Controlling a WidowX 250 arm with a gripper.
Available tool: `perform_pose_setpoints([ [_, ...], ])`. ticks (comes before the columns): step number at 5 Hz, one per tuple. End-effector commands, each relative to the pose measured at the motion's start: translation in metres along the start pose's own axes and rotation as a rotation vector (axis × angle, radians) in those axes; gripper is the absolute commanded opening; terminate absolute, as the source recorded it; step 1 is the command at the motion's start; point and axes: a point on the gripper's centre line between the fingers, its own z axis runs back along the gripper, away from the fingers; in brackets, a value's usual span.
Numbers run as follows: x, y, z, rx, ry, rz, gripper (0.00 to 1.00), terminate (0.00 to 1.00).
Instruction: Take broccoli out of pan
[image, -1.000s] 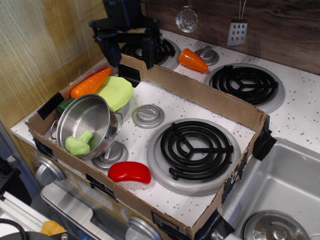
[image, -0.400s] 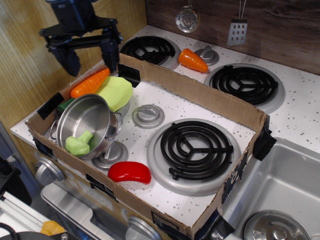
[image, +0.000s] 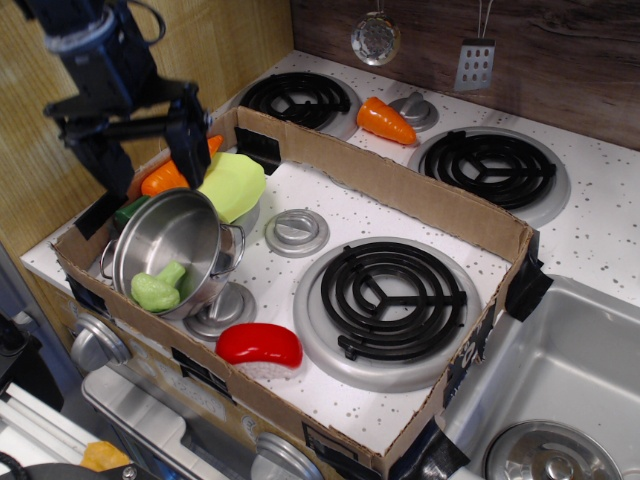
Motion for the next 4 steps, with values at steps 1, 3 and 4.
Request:
perform_pose_setpoints([
  [1, -0.012, 0.008, -0.012, 0.004, 0.028, -0.292, 1.0, 0.0],
  [3, -0.024, 0.013, -0.031, 0.075, 0.008, -0.32, 1.0, 0.0],
  [4, -0.024, 0.017, -0.04, 0.061, 0.014, -0.321, 1.0, 0.0],
])
